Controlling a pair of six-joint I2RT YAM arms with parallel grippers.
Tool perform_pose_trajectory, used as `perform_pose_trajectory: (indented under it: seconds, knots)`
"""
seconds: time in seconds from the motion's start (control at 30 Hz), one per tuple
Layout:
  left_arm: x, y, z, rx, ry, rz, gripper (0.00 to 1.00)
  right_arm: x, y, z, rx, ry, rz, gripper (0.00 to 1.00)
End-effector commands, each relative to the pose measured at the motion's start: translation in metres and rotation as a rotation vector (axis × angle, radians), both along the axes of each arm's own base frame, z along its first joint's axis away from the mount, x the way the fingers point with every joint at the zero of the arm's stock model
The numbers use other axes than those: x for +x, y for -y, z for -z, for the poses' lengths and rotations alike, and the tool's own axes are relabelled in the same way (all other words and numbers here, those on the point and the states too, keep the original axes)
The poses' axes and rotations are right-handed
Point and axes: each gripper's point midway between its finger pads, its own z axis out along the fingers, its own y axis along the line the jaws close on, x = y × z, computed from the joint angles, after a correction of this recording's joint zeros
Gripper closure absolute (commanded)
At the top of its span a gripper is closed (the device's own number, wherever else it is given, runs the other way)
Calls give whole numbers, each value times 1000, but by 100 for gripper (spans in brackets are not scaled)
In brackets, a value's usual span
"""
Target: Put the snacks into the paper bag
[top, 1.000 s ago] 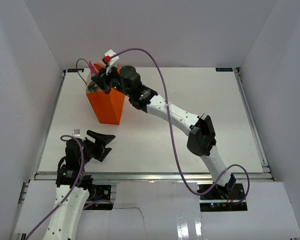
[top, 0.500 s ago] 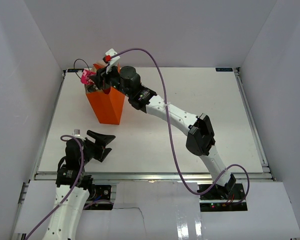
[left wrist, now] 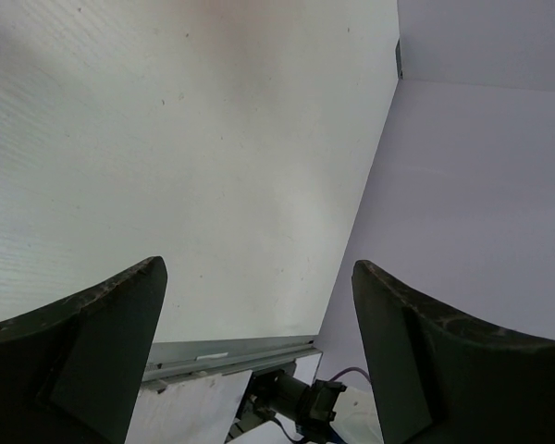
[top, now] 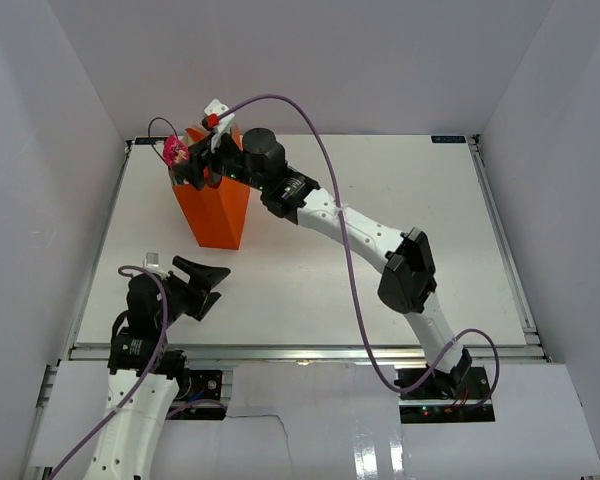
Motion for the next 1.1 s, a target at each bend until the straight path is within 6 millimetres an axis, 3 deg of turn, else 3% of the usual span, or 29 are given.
perform_pose_trajectory:
  seconds: [0.0,0.03,0.07,0.1,0.13,0.17,0.2,0.23,0.27,0.3,0.33,0.37,0.43,0.47,0.63,0.73,0.77,0.8,1.07]
  knots:
    - [2,-1,-26,92,101,56,8,-49,42,-88,27,158,-136,34]
    - [2,-1,-30,115,121,72,7,-58,46,-72,-25,137,-197,30]
    - [2,-1,-33,142,144,93,6,-53,60,-66,-65,146,-198,21]
    - [2,0,-34,190,170,130,5,-61,82,-72,-103,163,-205,15]
    - [3,1,-44,213,211,149,3,-65,92,-36,-184,111,-251,6]
    - [4,1,-48,233,239,166,2,-53,114,-24,-219,92,-231,10]
    - [5,2,-55,267,287,192,2,-59,141,-28,-246,100,-230,10]
    - [6,2,-65,285,325,200,2,-60,158,-14,-280,79,-242,10]
    - [7,2,-70,304,351,206,2,-41,188,22,-344,11,-187,10]
    - [9,0,-77,338,396,211,2,-41,215,18,-360,17,-145,10]
    - [9,-1,-89,360,439,204,2,-37,237,38,-420,-22,-114,10]
    - [10,-3,-96,380,471,200,2,-25,278,54,-454,-67,-36,10]
    - [12,-7,-110,431,538,186,2,-20,324,81,-530,-151,41,10]
    - [11,-8,-119,445,572,177,2,-13,363,93,-546,-202,127,10]
    - [12,-16,-132,535,641,158,2,-16,477,137,-663,-345,494,10]
    - [12,-19,-131,556,638,151,2,-31,515,156,-721,-364,700,10]
    - [13,-20,-131,565,637,152,2,-36,521,148,-705,-329,747,10]
    - [12,-20,-133,569,637,154,2,-43,530,162,-732,-346,783,10]
    - [12,-22,-141,599,632,161,2,-58,535,138,-606,-308,877,10]
